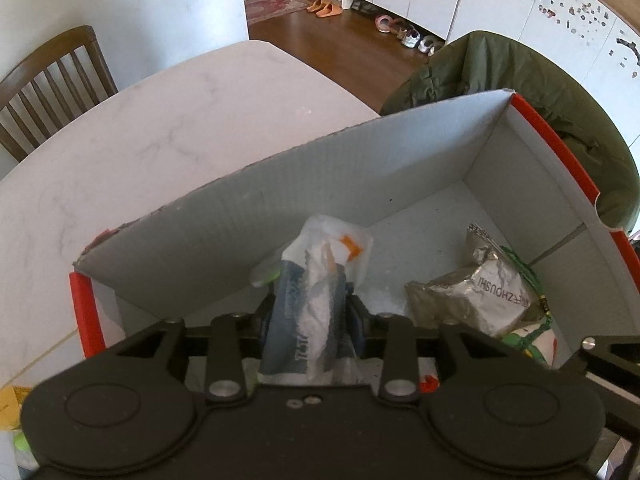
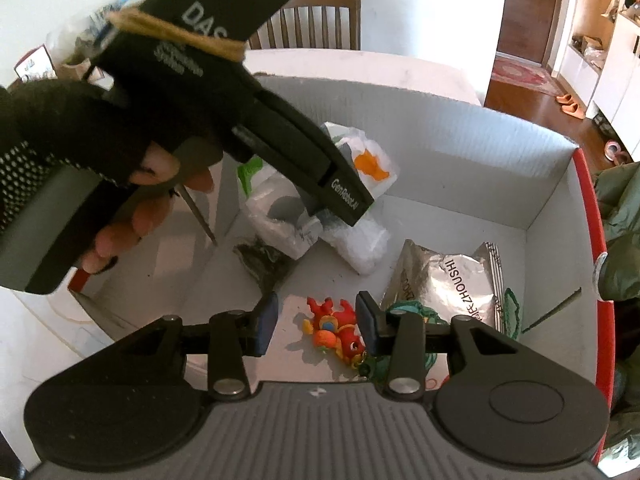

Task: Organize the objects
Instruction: 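Lower both items into the shoebox and open both tools, then withdraw both tools from the shoebox back toward the table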

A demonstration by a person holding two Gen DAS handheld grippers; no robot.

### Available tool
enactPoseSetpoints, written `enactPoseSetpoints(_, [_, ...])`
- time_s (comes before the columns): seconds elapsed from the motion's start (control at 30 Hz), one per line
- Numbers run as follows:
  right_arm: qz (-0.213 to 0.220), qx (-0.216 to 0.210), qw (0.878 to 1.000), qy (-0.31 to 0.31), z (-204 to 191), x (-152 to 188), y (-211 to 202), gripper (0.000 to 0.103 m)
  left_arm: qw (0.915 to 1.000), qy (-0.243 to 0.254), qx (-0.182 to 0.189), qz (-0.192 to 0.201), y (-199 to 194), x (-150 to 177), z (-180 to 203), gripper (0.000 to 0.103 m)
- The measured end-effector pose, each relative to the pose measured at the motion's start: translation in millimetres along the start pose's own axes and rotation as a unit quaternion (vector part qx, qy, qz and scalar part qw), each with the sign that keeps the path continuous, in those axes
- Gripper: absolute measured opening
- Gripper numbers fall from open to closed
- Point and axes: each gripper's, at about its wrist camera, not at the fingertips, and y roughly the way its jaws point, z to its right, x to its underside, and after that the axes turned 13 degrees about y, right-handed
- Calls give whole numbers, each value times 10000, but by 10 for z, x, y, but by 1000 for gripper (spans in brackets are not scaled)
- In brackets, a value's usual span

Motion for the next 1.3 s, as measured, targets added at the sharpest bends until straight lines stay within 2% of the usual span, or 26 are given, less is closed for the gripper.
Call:
enactPoseSetpoints(0.1, [74, -94, 9999, 59, 33, -35, -60, 46, 10000, 9, -31, 36, -33, 19, 8, 40])
enactPoseSetpoints(0.17, [151, -122, 9998, 95, -20, 35, -132, 51, 9999, 11, -64, 98, -60, 31, 17, 52])
enactPoseSetpoints(0.37, [366, -163, 9990, 181, -21, 83, -299, 55, 9994, -108, -27, 341, -216, 62, 7, 64])
enactPoseSetpoints(0.6, [553, -196, 9980, 237, 33, 103, -491, 57, 9978, -196, -27, 629, -471, 173, 17, 65])
enactPoseSetpoints(0.73, [724, -203, 9969, 248, 46, 134, -619, 57, 9963, -253, -59, 820, -631, 239, 23, 72])
enactPoseSetpoints(0.9, [907, -238, 9951, 327, 62, 169, -777, 57, 9940, -294, -42, 1052, -870, 346, 55, 73])
enactPoseSetpoints(1.0, [1025, -260, 9938, 356, 101, 196, -865, 62, 9923, -322, -46, 1194, -1013, 418, 79, 74])
enactPoseSetpoints(1.3, [1256, -271, 9908, 435, 10, 226, -1113, 65, 9872, -404, -49, 1542, -1378, 693, 100, 80])
